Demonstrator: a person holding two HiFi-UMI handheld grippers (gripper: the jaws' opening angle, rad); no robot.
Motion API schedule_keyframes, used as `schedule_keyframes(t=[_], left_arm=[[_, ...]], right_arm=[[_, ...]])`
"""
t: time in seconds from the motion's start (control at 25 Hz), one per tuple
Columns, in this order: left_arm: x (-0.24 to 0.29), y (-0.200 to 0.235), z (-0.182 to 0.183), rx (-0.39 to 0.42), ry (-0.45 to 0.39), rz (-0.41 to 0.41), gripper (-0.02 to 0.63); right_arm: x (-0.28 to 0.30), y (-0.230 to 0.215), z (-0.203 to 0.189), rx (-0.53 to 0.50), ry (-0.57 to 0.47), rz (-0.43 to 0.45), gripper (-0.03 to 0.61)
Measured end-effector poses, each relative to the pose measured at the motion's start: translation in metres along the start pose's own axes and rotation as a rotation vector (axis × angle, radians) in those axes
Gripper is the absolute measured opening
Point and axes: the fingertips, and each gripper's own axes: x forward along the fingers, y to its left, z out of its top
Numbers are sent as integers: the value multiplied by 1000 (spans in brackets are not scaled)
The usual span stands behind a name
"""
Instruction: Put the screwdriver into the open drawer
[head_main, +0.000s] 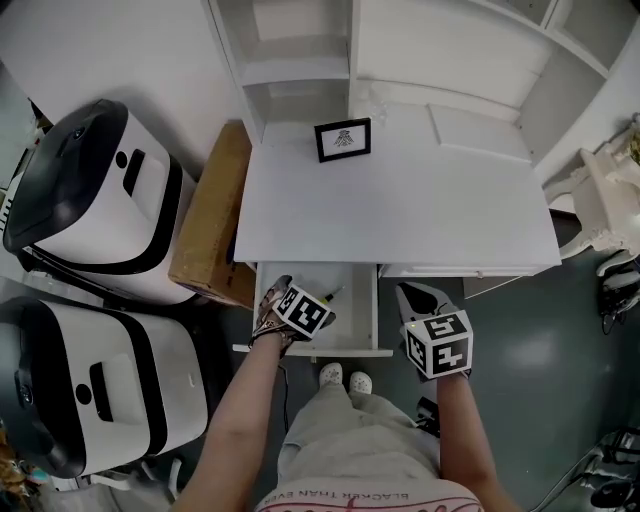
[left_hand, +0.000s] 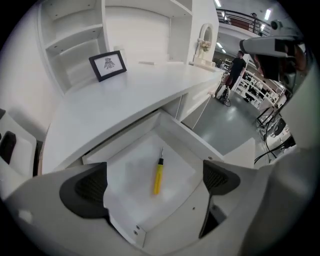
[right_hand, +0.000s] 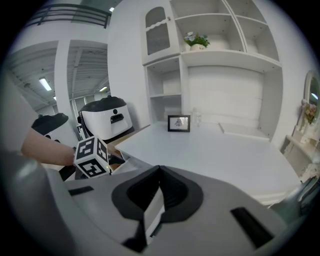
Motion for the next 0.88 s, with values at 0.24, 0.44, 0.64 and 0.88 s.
schedule_keyframes(t=[0.24,0.44,0.64,0.88], left_arm=[[-31,6,15,-3,-76,49,584],[-56,5,26,0,-144,78,584],[-95,4,50,-4,-271,116,583],[-143,3,72,-32,-431,157,581]], right_arm=[[-9,3,19,-25,-50,2,5],[-18,3,33,-45,-87,5,5],[-29,2,54,-59,-141,5,5],[-43,1,76,-81,-200,-1,5]])
